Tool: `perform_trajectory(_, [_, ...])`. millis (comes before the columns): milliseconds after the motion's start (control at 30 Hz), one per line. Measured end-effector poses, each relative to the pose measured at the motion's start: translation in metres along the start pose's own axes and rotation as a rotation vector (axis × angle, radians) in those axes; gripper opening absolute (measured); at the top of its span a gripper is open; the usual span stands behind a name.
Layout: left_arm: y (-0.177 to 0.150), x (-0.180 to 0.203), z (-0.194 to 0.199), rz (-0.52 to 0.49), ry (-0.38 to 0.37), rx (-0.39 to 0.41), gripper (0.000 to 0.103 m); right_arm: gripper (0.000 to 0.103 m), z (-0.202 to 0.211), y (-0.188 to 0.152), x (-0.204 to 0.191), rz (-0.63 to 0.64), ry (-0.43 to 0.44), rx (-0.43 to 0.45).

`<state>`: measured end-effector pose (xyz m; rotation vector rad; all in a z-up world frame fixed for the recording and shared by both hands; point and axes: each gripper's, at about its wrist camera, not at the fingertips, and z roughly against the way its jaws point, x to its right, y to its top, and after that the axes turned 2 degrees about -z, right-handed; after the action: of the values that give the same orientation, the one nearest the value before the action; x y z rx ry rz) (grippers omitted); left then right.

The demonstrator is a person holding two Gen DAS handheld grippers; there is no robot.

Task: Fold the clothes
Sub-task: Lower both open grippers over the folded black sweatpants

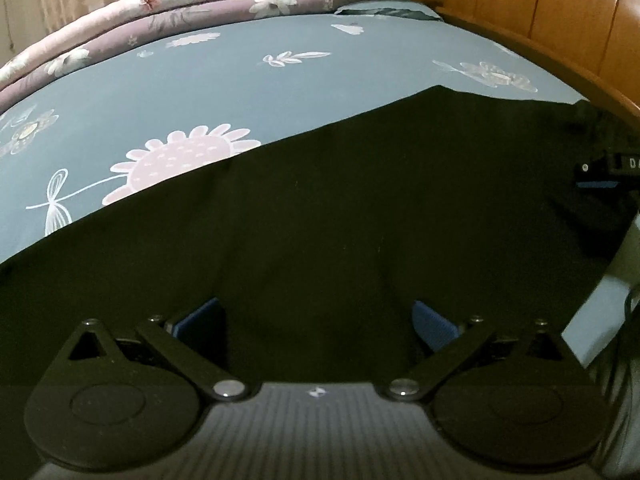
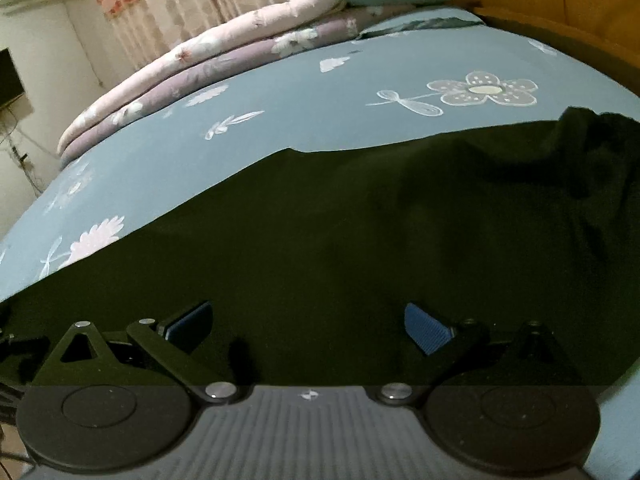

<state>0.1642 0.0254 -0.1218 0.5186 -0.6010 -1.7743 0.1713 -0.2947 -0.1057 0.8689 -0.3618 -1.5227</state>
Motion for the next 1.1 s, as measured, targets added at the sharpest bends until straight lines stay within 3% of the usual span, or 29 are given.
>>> perform_trajectory(100, [-0.004,-0.002,0.013,0.008,0.024,-0.009,0.102,0.103,0.015,-0.003,-0.004,0.031,-0.014,-0.02])
perform_trajectory(200, [-0.013,-0.007,0.022,0.004,0.037,0.008,0.102,0.103,0.033,-0.012,-0.001,0.053,0.039,0.039])
perform_trajectory(367, [-0.024,-0.019,0.019,0.071,0.041,-0.059,0.102,0.103,0.031,-0.022,0.014,0.037,0.032,0.02])
perform_trajectory(533, [-0.02,-0.015,0.036,0.04,0.035,-0.039,0.102,0.103,0.035,-0.035,0.011,0.135,0.049,0.05])
perform_trajectory(700, [-0.004,0.005,0.032,-0.014,-0.001,0.009,0.102,0.103,0.038,-0.035,0.021,0.068,0.113,0.073])
perform_trajectory(833, [-0.008,0.023,0.016,-0.059,-0.012,-0.031,0.102,0.103,0.042,-0.033,0.035,-0.033,0.175,0.097])
perform_trajectory(967, [-0.02,0.023,0.02,-0.011,-0.034,-0.055,0.102,0.103,0.042,-0.034,0.039,-0.055,0.189,0.106])
perform_trajectory(1100, [-0.023,0.029,0.034,-0.082,-0.057,-0.065,0.102,0.103,0.043,-0.036,0.031,-0.02,0.161,0.115])
